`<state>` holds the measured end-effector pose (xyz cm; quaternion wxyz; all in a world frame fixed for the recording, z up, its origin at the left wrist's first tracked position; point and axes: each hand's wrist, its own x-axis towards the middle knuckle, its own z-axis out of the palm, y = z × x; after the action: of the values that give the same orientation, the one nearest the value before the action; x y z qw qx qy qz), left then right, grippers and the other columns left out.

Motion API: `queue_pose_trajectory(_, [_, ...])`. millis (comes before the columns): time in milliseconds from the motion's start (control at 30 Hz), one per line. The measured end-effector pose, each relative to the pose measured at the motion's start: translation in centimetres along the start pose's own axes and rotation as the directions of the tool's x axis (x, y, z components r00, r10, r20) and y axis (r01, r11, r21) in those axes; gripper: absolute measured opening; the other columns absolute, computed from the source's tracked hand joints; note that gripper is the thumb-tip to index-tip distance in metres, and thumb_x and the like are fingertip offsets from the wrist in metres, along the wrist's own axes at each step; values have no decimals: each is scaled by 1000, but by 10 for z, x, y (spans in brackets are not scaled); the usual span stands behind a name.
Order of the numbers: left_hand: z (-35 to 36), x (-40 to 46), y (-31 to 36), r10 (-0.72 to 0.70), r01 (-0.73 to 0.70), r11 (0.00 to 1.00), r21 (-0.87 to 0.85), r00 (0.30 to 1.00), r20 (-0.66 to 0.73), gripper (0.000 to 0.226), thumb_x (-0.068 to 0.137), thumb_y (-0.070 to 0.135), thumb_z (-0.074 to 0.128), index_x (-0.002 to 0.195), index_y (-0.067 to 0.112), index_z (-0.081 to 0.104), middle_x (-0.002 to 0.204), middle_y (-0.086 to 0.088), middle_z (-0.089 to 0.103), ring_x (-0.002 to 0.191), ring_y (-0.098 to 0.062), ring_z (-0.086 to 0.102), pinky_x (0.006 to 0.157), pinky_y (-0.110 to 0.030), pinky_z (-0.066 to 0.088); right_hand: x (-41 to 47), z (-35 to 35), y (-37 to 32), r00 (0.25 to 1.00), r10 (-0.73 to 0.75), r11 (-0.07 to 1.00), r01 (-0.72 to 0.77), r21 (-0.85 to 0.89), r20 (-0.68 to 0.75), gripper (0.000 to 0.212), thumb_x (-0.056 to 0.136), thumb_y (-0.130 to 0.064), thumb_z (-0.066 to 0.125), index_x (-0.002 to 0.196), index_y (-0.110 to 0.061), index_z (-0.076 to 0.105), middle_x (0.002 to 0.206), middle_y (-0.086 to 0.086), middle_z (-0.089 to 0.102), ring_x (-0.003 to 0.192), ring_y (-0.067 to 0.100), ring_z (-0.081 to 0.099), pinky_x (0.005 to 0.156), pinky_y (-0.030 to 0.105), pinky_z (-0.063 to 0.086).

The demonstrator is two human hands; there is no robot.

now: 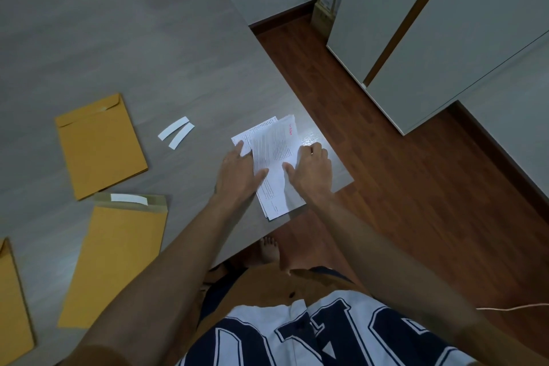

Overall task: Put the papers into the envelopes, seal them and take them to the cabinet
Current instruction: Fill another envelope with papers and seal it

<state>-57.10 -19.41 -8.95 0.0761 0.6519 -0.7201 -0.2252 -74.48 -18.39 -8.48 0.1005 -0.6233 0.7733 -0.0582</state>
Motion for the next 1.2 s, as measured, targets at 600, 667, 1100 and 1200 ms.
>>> queue_pose_trajectory(600, [-12,-4,31,-447,459,450,-766,858,251,28,91,27,65,118,21,65,114,-1,70,100,-25,68,90,-46,56,-8,-2,4,998,51,991,-47,127,-26,66,79,-68,60,126,-23,53,130,2,55,116,20,48,97,38,44])
queue_pose_trajectory(667, [-23,-9,20,-485,436,349,-829,841,238,20,92,25,66,112,22,66,114,-1,71,97,-20,68,83,-38,58,-10,-8,-2,997,74,962,-64,265,-26,72,74,-74,60,128,-27,50,130,-3,55,116,16,49,96,38,45])
queue_pose_trajectory(1100, [-121,-76,-101,-429,-19,-308,-951,895,121,50,87,-1,64,135,5,51,135,-17,59,121,-33,59,98,-49,50,-45,-36,-157,819,-233,-41,-547,836,525,53,77,-9,80,126,-9,59,120,10,69,113,28,64,91,47,54])
queue_pose_trajectory(1200, [-143,-106,-138,-550,-37,-258,-966,827,115,47,79,-5,69,124,2,59,123,-17,66,110,-31,64,86,-43,57,-56,-36,-187,840,-254,56,-482,875,479,49,78,-5,79,124,-8,60,119,11,69,111,27,65,91,42,55])
